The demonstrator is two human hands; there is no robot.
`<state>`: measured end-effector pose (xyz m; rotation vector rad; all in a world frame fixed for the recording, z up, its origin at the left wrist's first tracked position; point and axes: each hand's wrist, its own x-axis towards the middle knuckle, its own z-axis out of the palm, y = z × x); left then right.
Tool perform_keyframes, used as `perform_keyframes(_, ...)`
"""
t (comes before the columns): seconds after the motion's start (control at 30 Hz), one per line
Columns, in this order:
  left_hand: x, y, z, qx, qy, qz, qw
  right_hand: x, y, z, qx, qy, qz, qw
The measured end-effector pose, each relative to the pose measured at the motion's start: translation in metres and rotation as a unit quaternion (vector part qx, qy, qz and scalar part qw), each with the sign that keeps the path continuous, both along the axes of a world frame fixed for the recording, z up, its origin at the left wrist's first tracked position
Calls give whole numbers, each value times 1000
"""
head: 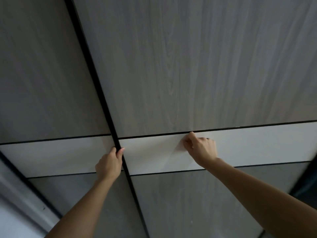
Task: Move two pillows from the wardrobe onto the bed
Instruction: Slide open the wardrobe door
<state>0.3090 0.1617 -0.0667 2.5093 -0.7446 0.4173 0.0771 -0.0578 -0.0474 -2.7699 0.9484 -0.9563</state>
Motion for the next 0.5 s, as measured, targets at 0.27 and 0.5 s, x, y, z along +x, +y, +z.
perform_keyframes(0.27, 77, 73, 9, -7, 77, 75, 994, 86, 68, -3, -9, 41, 16, 999)
perform_keyframes(0.5, 144, 130, 10, -57, 209, 77, 973, 155, 133, -1, 28, 26, -3, 999)
